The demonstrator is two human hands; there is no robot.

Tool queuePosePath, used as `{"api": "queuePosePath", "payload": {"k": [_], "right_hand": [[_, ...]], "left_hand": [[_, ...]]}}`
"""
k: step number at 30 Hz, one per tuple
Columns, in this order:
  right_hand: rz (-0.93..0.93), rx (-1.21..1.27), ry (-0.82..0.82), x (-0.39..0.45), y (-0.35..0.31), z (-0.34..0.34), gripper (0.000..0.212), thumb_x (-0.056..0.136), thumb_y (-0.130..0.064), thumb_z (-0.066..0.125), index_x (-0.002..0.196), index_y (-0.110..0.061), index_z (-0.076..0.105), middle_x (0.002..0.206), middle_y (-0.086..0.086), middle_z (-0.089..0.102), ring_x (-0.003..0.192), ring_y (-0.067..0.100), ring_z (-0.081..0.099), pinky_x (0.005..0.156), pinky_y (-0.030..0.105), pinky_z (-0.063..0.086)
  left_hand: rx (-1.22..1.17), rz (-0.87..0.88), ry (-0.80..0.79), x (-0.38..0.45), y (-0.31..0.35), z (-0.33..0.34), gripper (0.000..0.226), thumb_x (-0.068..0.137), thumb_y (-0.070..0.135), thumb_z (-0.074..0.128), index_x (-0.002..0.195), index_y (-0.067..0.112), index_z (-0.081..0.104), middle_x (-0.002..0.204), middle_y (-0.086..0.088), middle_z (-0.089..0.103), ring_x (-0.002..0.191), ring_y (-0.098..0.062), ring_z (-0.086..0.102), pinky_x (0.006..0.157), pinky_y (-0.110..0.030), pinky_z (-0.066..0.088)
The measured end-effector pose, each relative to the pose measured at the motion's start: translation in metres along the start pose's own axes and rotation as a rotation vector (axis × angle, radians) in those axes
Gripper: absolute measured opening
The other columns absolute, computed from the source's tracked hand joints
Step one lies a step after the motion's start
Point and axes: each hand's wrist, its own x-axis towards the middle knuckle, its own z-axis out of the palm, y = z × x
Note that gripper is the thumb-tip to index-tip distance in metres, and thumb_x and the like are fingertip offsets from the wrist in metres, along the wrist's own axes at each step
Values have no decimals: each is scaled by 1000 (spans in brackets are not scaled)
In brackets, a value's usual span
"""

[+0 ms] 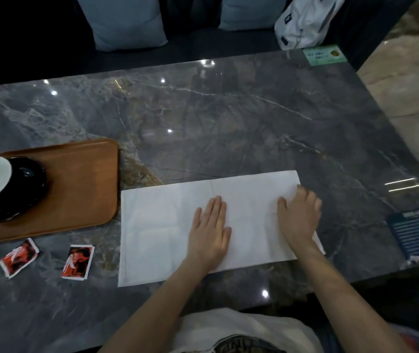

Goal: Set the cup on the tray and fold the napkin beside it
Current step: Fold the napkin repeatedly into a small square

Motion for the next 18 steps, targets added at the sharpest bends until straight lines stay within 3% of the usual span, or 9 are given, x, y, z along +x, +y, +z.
{"api": "queuePosePath", "payload": {"k": [3, 5, 10, 13, 18], "right_hand": [[132, -2, -71, 6, 3, -6, 58, 85, -34, 60, 127, 1, 40, 133, 22, 41, 122, 39, 35, 100, 48, 33], [174, 10, -122, 12, 3, -8, 61, 82, -36, 63, 125, 2, 41, 133, 23, 41, 123, 40, 35, 100, 49, 34], [305, 194, -250, 31, 2, -20, 62, 75, -29, 73, 121, 2, 45, 127, 20, 52, 117, 39, 48, 95, 46, 44], [318, 196, -327, 36, 1, -26, 46, 76, -26, 72, 108, 3, 57, 117, 19, 60, 106, 38, 57, 83, 41, 49], [232, 257, -385, 38, -1, -34, 36, 79, -21, 69, 105, 3, 60, 110, 17, 62, 100, 35, 59, 75, 35, 46]], "left_hand": [[40, -4, 14, -2, 1, -2, 58, 91, 36, 25, 141, 7, 32, 150, -7, 31, 139, -21, 26, 113, -35, 4], [47, -4, 21, -2, 1, -1, 57, 90, 36, 29, 138, 6, 38, 146, -9, 39, 136, -23, 33, 109, -36, 8], [42, 5, 53, 0, 2, -1, 60, 90, 38, 23, 142, 8, 30, 151, -7, 27, 140, -21, 21, 111, -34, 1], [33, 26, 40, 0, 2, 0, 66, 88, 43, 6, 147, 13, 8, 154, 1, -2, 141, -13, -7, 113, -31, -13], [32, 13, 22, 1, 0, 1, 70, 85, 46, -1, 147, 15, 2, 157, -1, -1, 138, -9, -15, 111, -30, -17]]}}
